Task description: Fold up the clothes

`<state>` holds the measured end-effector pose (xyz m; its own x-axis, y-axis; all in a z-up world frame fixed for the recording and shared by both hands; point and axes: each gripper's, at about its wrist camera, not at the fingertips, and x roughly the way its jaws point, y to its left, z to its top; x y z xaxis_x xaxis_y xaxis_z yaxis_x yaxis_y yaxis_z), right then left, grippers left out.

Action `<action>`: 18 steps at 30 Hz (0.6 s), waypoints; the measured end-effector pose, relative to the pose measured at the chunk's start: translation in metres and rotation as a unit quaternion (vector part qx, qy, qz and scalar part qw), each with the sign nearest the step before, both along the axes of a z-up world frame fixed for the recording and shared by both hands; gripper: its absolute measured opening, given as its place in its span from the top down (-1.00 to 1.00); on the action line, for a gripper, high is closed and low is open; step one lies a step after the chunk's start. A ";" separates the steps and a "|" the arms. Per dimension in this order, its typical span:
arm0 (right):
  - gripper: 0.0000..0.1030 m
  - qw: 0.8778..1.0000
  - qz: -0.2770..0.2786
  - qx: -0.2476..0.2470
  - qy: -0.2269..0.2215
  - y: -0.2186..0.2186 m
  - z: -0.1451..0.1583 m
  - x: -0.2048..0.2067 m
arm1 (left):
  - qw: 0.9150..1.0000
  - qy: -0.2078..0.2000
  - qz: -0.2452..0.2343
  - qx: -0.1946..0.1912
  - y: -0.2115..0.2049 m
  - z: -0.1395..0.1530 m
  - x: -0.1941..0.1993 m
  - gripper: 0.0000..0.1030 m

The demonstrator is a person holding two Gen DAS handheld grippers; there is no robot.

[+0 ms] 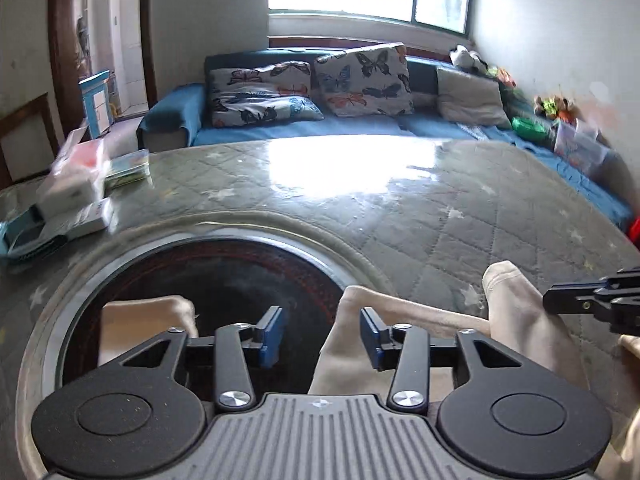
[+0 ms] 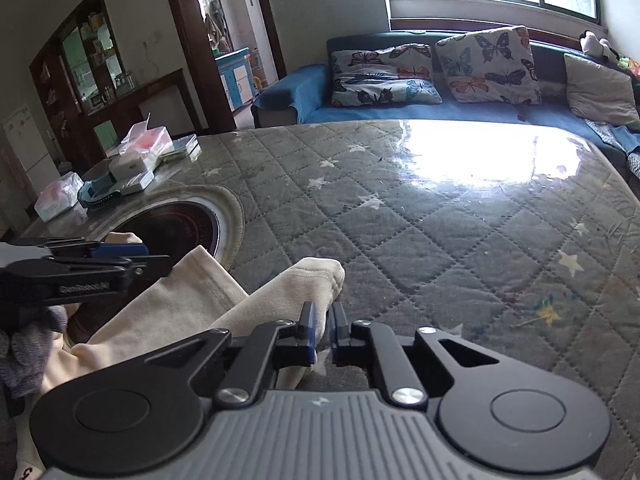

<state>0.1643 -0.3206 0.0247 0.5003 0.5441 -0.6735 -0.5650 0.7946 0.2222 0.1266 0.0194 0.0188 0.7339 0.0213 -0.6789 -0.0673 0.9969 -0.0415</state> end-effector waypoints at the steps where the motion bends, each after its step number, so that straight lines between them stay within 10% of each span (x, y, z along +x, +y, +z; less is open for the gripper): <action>1: 0.74 1.000 -0.002 0.003 0.004 -0.001 0.000 0.002 | 1.000 0.003 -0.004 0.001 -0.001 -0.002 0.003 0.02; 9: 0.58 0.997 -0.014 0.049 0.055 -0.001 -0.013 0.025 | 0.999 0.020 -0.034 0.005 -0.008 -0.016 0.019 -0.02; 14: 0.77 0.997 0.003 0.054 0.061 0.006 -0.017 0.025 | 0.998 0.012 -0.058 -0.016 -0.009 -0.014 0.020 0.83; 18: 0.92 0.999 -0.004 0.039 0.019 0.009 -0.007 0.013 | 0.999 -0.024 -0.044 0.016 -0.012 -0.005 0.012 0.87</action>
<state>0.1777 -0.3114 0.0173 0.4797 0.5919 -0.6477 -0.5495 0.7782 0.3041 0.1383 0.0075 0.0142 0.7653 -0.0235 -0.6432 0.0218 0.9997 -0.0106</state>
